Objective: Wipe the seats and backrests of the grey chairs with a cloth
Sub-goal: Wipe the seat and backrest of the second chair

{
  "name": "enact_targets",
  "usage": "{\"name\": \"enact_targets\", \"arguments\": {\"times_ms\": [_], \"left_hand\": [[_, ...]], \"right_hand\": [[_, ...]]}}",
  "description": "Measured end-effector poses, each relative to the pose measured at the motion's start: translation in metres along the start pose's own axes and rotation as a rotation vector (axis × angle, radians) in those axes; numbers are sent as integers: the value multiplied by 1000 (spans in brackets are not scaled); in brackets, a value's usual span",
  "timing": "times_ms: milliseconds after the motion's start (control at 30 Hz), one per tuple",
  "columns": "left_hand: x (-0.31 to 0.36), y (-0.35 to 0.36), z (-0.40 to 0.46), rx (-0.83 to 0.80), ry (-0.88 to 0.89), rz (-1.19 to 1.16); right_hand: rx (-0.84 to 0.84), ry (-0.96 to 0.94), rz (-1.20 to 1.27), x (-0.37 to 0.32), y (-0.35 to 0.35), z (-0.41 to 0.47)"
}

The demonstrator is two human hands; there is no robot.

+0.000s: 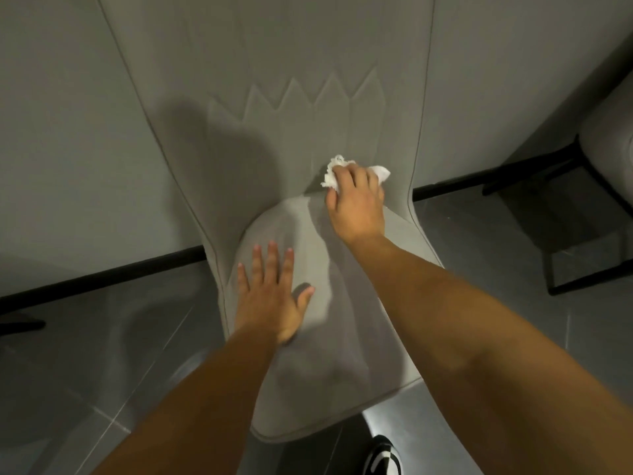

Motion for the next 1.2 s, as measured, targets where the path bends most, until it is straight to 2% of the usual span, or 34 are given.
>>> {"name": "enact_targets", "arguments": {"times_ms": [100, 200, 333, 433, 600, 867, 1100, 1200], "left_hand": [[4, 29, 21, -18, 6, -16], [3, 34, 44, 42, 5, -17], [4, 31, 54, 138, 23, -6], [5, 32, 53, 131, 26, -23], [5, 30, 53, 85, 3, -2], [7, 29, 55, 85, -2, 1], [7, 30, 55, 107, 11, -10], [7, 29, 55, 114, 1, 3]], "right_hand": [[91, -78, -20, -7, 17, 24], [92, -93, -105, -13, 44, 49], [-51, -92, -199, -1, 94, 50], [-221, -93, -243, 14, 125, 35], [-275, -47, -333, 13, 127, 27], [-204, -80, -446, 27, 109, 42], [-17, -54, -327, 20, 105, 39], [69, -145, -291, 8, 97, 49]]}}
Point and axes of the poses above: each hand's wrist, its own z-axis towards the middle knuckle, its own y-axis out of the palm, x = y × z, the point moved 9 cm from there along z, towards the middle knuckle, and after that the axes turned 7 degrees about -x, right-handed, at the moved point
